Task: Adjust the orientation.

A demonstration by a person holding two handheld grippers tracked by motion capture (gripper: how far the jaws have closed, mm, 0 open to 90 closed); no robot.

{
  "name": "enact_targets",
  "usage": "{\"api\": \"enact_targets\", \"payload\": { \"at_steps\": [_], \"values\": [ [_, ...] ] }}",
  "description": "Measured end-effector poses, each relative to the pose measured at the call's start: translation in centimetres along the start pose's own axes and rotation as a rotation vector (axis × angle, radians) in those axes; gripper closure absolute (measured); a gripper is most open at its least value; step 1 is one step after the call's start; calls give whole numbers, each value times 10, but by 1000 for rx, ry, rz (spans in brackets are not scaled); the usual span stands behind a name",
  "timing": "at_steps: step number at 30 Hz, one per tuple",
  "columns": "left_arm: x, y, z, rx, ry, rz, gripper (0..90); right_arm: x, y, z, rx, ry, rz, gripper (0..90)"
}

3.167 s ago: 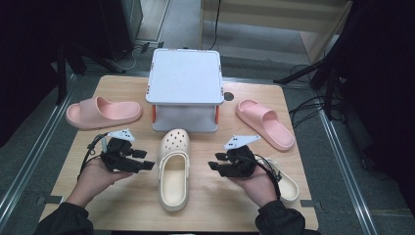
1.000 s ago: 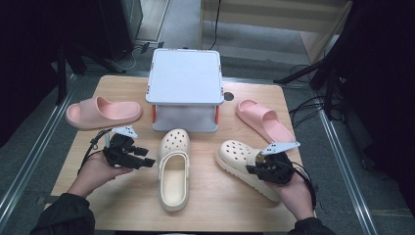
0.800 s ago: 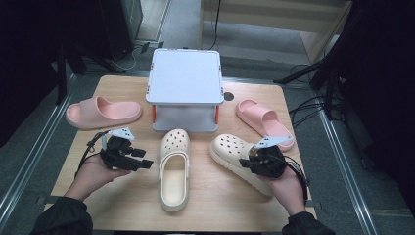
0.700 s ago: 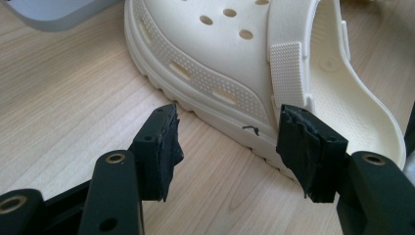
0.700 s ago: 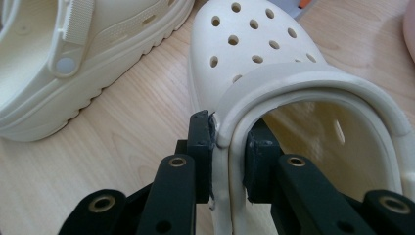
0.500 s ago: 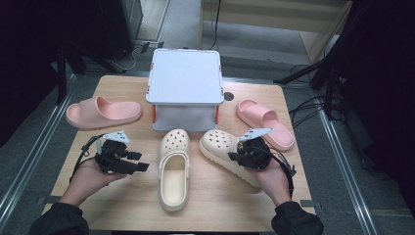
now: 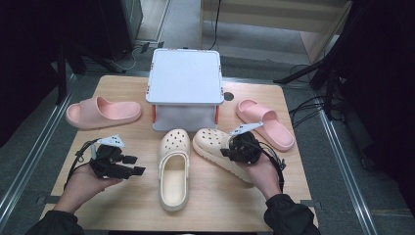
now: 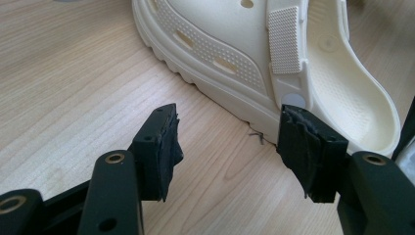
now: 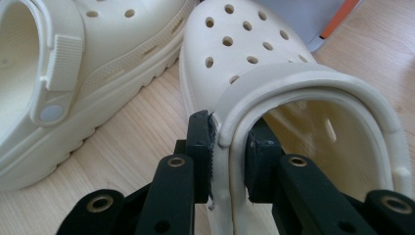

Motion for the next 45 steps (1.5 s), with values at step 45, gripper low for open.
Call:
{"api": "enact_targets", "payload": {
  "at_steps": [45],
  "values": [
    [21,-5,22,-54,-20,52,474,-23,24,-30,-75,98,15,810]
  ]
}}
Point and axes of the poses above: each handheld gripper's, and its own axes: z roughly forward along the jaws, x roughly out of its top, y roughly to its right, the point moved 3 cm from there along z, roughly forward along the jaws, and after that the axes turned 13 degrees about z, right-handed, at the moved point
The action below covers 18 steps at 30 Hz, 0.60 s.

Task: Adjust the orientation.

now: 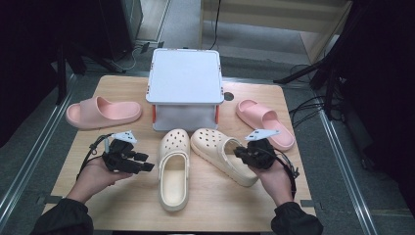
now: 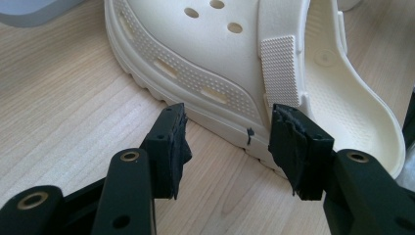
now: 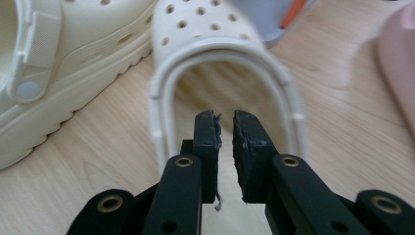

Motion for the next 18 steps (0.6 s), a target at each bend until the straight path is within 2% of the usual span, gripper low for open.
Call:
{"api": "enact_targets", "payload": {
  "at_steps": [2,5,8,9,14,18],
  "values": [
    [0,-2,0,2,1,-1,474,0,12,-5,-28,21,24,819],
    [1,-4,2,3,1,-6,475,0,32,-6,-49,23,75,840],
    [1,-4,3,2,-1,-1,475,-4,48,3,-50,-19,115,838],
    [2,-4,4,0,-4,0,474,-5,51,7,-53,-37,115,831],
    [3,-3,10,-4,-17,-5,474,-8,57,27,-61,-102,81,810],
    [5,0,15,-16,-32,9,474,-8,57,32,-62,-120,94,825]
  ]
}}
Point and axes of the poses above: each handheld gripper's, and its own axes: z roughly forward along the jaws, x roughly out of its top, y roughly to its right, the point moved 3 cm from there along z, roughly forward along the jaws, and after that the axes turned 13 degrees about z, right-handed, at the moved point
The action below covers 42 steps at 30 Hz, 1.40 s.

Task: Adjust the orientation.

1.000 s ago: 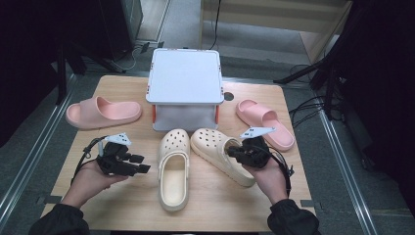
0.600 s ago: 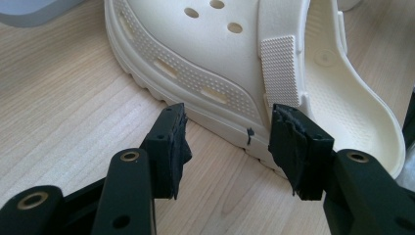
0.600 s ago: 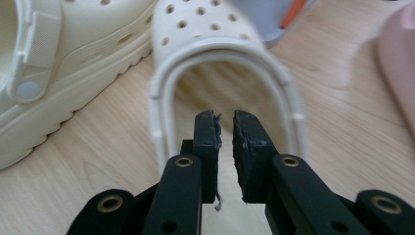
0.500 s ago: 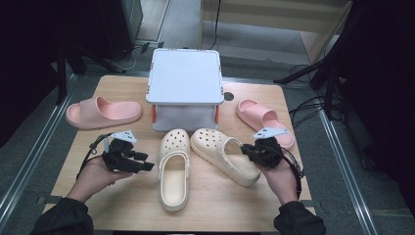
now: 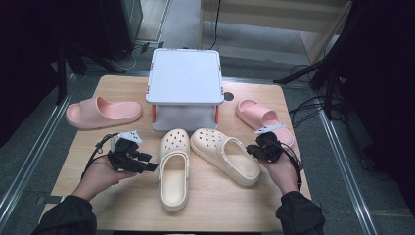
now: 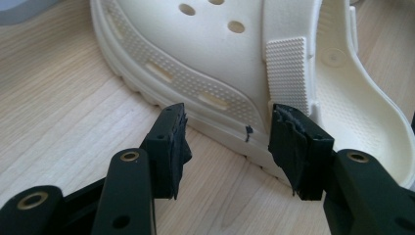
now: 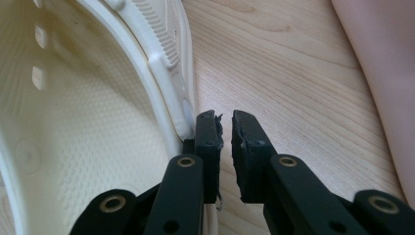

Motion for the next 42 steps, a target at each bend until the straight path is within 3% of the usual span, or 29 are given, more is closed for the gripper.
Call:
{"api": "enact_targets", "payload": {
  "at_steps": [11,16,21,27,33,39,42],
  "values": [
    [0,-2,-1,8,9,-9,475,-4,-11,-2,24,-22,-5,838],
    [0,-4,0,4,8,-17,472,-11,-25,-5,31,-34,-20,828],
    [0,-6,3,4,-2,-28,474,-17,-45,-9,72,-30,-46,820],
    [0,-7,4,5,-10,-16,475,-19,-59,-6,97,-42,-74,814],
    [2,-10,8,2,-17,-28,475,-16,-60,-1,77,-24,-68,809],
    [2,-10,9,0,-16,-27,474,-11,-63,11,94,-28,-46,827],
    [2,-11,9,-3,-15,-30,472,-12,-69,10,99,-33,-64,825]
  ]
}}
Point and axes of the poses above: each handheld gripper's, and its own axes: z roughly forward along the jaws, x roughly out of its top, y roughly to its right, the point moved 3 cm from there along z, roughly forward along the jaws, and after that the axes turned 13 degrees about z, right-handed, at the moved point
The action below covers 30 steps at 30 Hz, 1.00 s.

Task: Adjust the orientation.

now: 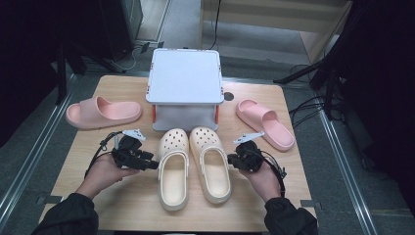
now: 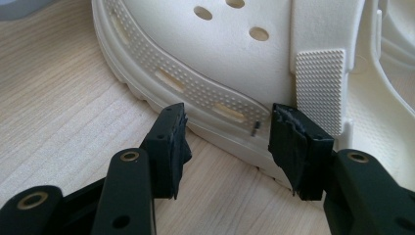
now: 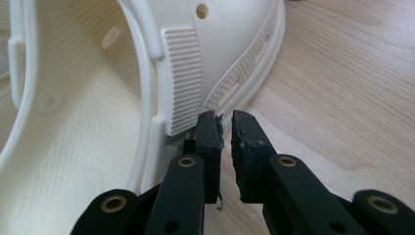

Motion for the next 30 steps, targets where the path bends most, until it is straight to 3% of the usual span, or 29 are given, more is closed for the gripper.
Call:
{"api": "enact_targets", "payload": {
  "at_steps": [7,12,18,22,23,30],
  "values": [
    [1,1,0,-4,2,1,474,-2,-17,4,20,-8,-53,820],
    [0,0,0,-3,1,3,474,-5,-23,4,21,-11,-49,820],
    [0,1,-1,-2,0,3,475,-7,-21,1,34,-3,-29,793],
    [1,0,-2,3,7,2,478,-7,-19,-6,45,25,-13,774],
    [2,0,-3,3,19,-1,477,-7,-18,-16,55,63,2,764],
    [6,-3,-8,-3,51,7,475,-14,-34,-48,111,169,15,732]
  ]
}}
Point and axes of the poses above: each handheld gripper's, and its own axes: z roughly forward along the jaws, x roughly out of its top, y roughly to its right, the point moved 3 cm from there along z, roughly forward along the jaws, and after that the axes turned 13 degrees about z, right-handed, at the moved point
